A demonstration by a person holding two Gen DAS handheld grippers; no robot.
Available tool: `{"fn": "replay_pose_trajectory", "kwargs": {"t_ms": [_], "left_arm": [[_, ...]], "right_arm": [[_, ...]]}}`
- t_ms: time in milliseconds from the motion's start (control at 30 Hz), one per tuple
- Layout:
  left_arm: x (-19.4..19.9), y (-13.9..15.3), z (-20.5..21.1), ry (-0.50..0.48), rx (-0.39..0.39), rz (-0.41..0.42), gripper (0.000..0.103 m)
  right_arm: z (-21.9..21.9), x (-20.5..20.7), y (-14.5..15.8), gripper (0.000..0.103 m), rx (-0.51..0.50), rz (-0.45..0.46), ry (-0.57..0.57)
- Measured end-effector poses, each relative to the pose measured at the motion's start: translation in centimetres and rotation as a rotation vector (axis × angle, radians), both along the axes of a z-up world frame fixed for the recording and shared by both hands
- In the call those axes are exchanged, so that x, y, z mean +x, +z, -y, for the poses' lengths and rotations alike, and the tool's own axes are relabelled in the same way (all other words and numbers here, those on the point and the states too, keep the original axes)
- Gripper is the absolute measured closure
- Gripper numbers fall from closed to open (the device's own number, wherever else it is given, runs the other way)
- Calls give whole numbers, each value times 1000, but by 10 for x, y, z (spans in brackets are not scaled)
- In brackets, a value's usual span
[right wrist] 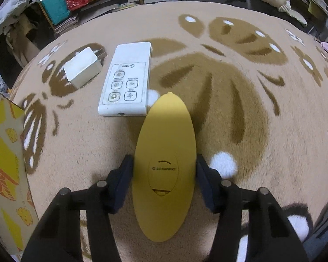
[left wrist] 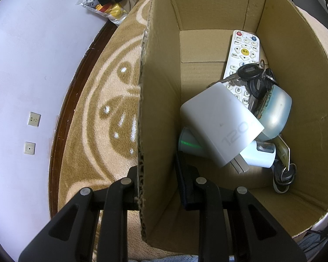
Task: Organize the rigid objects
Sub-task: 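Grasp the yellow oval object with the right gripper and lift it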
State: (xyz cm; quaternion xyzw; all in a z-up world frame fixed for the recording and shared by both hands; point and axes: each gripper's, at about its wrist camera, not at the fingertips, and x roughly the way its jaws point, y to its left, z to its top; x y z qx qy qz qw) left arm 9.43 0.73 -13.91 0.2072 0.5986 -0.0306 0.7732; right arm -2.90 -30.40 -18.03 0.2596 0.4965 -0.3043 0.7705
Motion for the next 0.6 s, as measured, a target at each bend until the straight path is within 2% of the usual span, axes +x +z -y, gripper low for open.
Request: {"fn": "replay_pose_trajectory", "kwargs": {"t_ms": [200,433,600], "left_arm": [[0,0,0,0,-1,-1,80],[-2,-1,-2,0,1,-4,80],[-2,-2,-1,-1,4,-2,80]], "right_arm": [[4,-7,7,44,28,55,-45],[-10,-3,19,44,46,102,20],[-32,4,30,44,63,186,80]]}}
